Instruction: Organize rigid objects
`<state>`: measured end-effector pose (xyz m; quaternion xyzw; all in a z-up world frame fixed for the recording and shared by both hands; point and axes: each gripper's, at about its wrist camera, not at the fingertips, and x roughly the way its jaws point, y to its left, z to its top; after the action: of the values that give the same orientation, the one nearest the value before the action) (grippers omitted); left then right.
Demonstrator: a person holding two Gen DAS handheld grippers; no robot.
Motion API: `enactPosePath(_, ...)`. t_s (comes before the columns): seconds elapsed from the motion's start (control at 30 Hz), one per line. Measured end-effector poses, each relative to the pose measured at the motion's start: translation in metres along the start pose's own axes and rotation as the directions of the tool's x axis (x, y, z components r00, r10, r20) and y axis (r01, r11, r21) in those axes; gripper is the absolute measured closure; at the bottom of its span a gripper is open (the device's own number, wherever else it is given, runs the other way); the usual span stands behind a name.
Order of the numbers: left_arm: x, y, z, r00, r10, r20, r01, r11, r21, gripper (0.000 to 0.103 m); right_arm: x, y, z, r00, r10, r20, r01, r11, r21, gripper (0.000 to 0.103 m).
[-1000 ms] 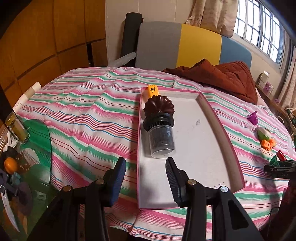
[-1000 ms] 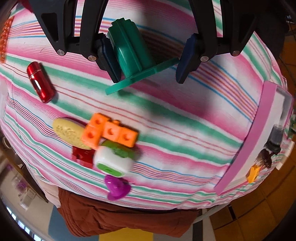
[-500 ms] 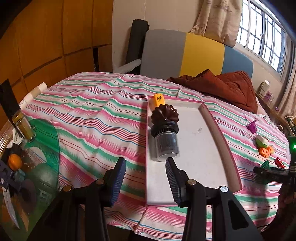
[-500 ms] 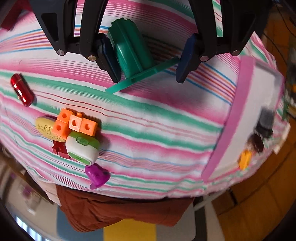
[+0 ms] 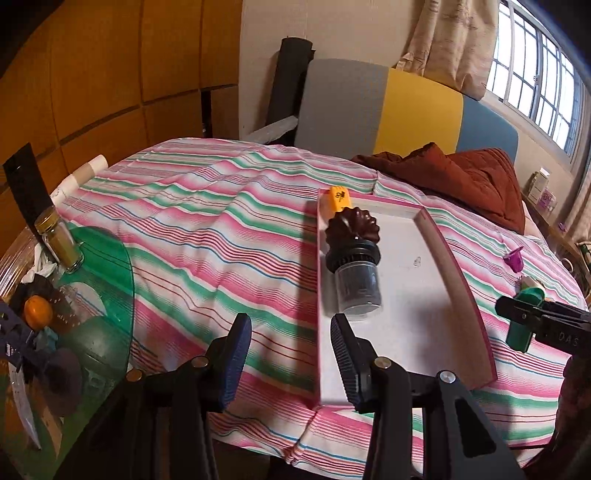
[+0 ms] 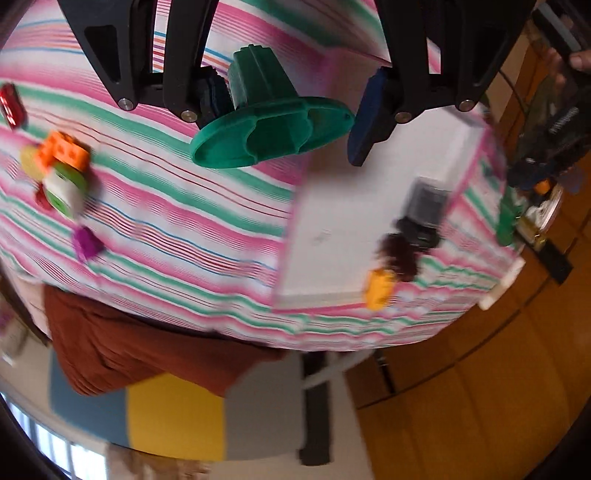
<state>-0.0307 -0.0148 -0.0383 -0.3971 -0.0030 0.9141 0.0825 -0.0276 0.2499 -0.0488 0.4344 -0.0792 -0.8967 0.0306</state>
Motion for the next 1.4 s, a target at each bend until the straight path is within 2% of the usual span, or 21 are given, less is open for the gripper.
enactPosePath(0.1, 0.000, 0.004, 0.001, 1.000, 0.015, 0.001, -0.015, 1.000, -0.007, 0.058, 0.004, 0.027, 0.005, 0.998, 0.059, -0.005, -0.059, 0.998, -0.038, 0.045)
enactPosePath(0.27, -0.002, 0.012, 0.002, 0.999, 0.040, 0.008, -0.040, 0.999, -0.014, 0.058, 0.032, 0.080, 0.005, 0.989, 0.130, -0.074, -0.139, 0.981, -0.134, 0.045)
enactPosePath(0.43, -0.001, 0.022, 0.003, 0.999, 0.052, 0.002, -0.052, 0.998, -0.033, 0.058, 0.072, 0.111, 0.003, 0.981, 0.133, -0.142, -0.156, 0.974, -0.167, 0.045)
enactPosePath(0.57, 0.002, 0.027, 0.003, 0.999, 0.053, -0.006, -0.053, 0.998, -0.042, 0.058, 0.089, 0.128, 0.006, 0.985, 0.096, -0.141, -0.125, 0.970, -0.209, 0.044)
enactPosePath(0.97, 0.002, 0.031, 0.002, 0.999, 0.053, -0.002, -0.053, 0.997, -0.051, 0.058, 0.093, 0.139, 0.005, 0.990, 0.054, -0.133, -0.088, 0.960, -0.266, 0.044)
enactPosePath(1.2, 0.000, 0.029, 0.000, 0.998, 0.057, -0.009, -0.057, 0.997, -0.045, 0.058, 0.099, 0.132, 0.004, 0.986, 0.074, -0.149, -0.106, 0.969, -0.221, 0.042)
enactPosePath(1.3, -0.001, 0.028, 0.000, 0.998, 0.059, -0.009, -0.060, 0.997, -0.044, 0.058, 0.097, 0.130, 0.003, 0.978, 0.136, -0.158, -0.167, 0.966, -0.200, 0.042)
enactPosePath(1.37, -0.001, 0.028, 0.000, 0.998, 0.063, -0.011, -0.064, 0.997, -0.038, 0.058, 0.096, 0.129, 0.003, 0.974, 0.159, -0.160, -0.186, 0.967, -0.176, 0.031)
enactPosePath(1.4, -0.002, 0.028, 0.000, 0.998, 0.064, -0.012, -0.065, 0.997, -0.038, 0.058, 0.094, 0.127, 0.003, 0.975, 0.164, -0.150, -0.188, 0.968, -0.166, 0.030)
